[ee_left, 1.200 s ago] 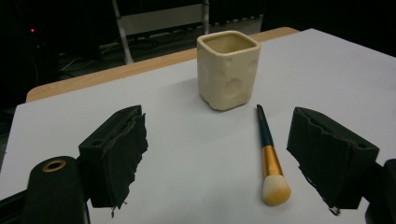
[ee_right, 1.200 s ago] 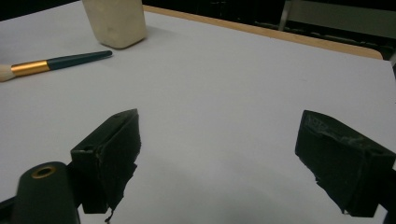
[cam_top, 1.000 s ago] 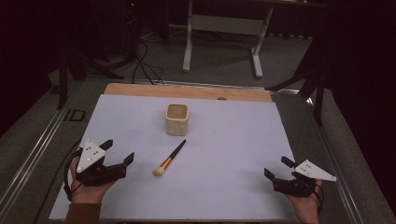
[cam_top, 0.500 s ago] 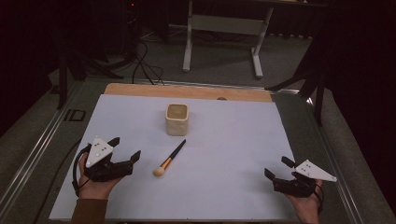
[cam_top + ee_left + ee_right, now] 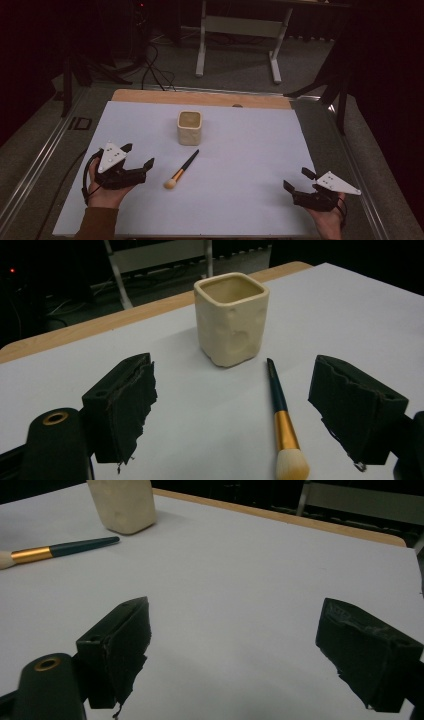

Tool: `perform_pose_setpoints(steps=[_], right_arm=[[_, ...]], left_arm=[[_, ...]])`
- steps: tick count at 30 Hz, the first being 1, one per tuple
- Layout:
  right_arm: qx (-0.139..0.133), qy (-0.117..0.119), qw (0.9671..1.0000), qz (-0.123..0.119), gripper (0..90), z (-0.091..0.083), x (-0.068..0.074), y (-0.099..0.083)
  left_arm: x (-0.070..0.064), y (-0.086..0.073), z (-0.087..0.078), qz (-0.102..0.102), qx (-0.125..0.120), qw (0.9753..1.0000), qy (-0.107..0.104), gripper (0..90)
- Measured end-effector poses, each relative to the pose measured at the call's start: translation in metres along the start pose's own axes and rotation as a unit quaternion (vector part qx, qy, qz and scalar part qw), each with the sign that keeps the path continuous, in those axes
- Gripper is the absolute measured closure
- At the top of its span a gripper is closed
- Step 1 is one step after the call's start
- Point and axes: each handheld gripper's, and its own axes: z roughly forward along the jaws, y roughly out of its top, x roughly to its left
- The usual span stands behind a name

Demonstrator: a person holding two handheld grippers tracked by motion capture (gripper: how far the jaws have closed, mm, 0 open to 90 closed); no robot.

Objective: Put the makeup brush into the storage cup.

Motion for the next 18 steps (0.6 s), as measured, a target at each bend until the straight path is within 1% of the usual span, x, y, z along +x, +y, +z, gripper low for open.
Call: perform_pose_setpoints(steps=[3, 8, 18], right_arm=[[0.000, 0.000, 1.0000, 0.000, 13.8, 0.000, 0.000, 0.000], [-0.001, 0.001, 1.0000, 0.001, 13.8, 0.000, 0.000, 0.000], [0.000, 0.001, 1.0000, 0.000, 13.7, 0.000, 0.000, 0.000]], left_arm=[[0.000, 0.002, 0.003, 0.003, 0.001, 1.0000, -0.005, 17.9], [-0.002, 0.004, 0.008, 0.006, 0.004, 1.0000, -0.006, 17.7], [-0.003, 0.008, 0.014, 0.003, 0.001, 1.0000, -0.008, 17.6]])
